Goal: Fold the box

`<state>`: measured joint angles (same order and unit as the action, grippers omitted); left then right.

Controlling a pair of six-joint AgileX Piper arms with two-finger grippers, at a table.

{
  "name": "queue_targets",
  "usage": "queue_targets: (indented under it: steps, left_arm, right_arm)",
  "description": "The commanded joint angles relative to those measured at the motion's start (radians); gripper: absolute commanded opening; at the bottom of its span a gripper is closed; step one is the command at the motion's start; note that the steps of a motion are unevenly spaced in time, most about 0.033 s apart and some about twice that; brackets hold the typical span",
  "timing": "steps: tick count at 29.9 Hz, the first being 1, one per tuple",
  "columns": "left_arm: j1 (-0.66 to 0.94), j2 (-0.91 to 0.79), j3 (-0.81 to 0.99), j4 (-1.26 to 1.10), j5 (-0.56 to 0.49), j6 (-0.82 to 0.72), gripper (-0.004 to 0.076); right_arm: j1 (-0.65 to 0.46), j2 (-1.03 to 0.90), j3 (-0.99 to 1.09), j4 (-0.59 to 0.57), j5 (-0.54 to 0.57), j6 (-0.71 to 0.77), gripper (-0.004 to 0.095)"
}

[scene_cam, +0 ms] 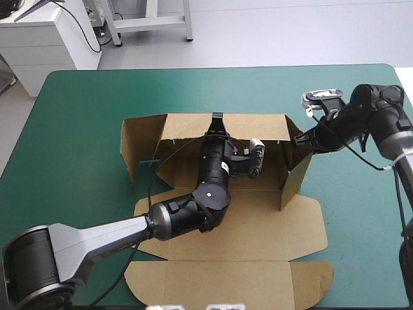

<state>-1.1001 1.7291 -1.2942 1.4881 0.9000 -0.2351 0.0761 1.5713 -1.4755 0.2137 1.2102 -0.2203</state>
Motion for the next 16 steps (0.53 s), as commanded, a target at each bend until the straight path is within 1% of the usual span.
queue_targets:
  steps: [1, 3, 6, 8, 11, 13, 16]
  left_arm:
    - [-0.008, -0.051, -0.024, 0.064, 0.026, -0.012, -0.0008]
    - [-0.008, -0.051, -0.024, 0.064, 0.026, -0.012, -0.0008]
    - [-0.008, -0.051, -0.024, 0.064, 0.026, -0.012, -0.0008]
    - [-0.008, -0.051, -0.024, 0.064, 0.026, -0.012, -0.0008]
    - [-0.008, -0.051, -0.024, 0.064, 0.028, -0.012, -0.0008]
    - [-0.008, -0.051, -0.024, 0.064, 0.028, -0.012, -0.0008]
    - [-0.008, -0.051, -0.024, 0.064, 0.028, -0.012, -0.0008]
  right_arm:
    - [-0.011, -0.111, 0.074, 0.038, -0.105, -0.038, -0.0020]
    - [-0.011, -0.159, 0.153, 0.055, -0.202, -0.064, -0.0019]
    - [-0.011, -0.251, 0.300, 0.106, -0.377, -0.123, -0.0020]
    - [-0.011, -0.305, 0.401, 0.160, -0.496, -0.195, -0.0020]
    - [-0.011, -0.356, 0.516, 0.222, -0.641, -0.286, -0.0019]
    - [-0.011, -0.366, 0.566, 0.259, -0.697, -0.357, -0.0016]
    - [-0.011, -0.363, 0.587, 0.280, -0.690, -0.434, 0.0036]
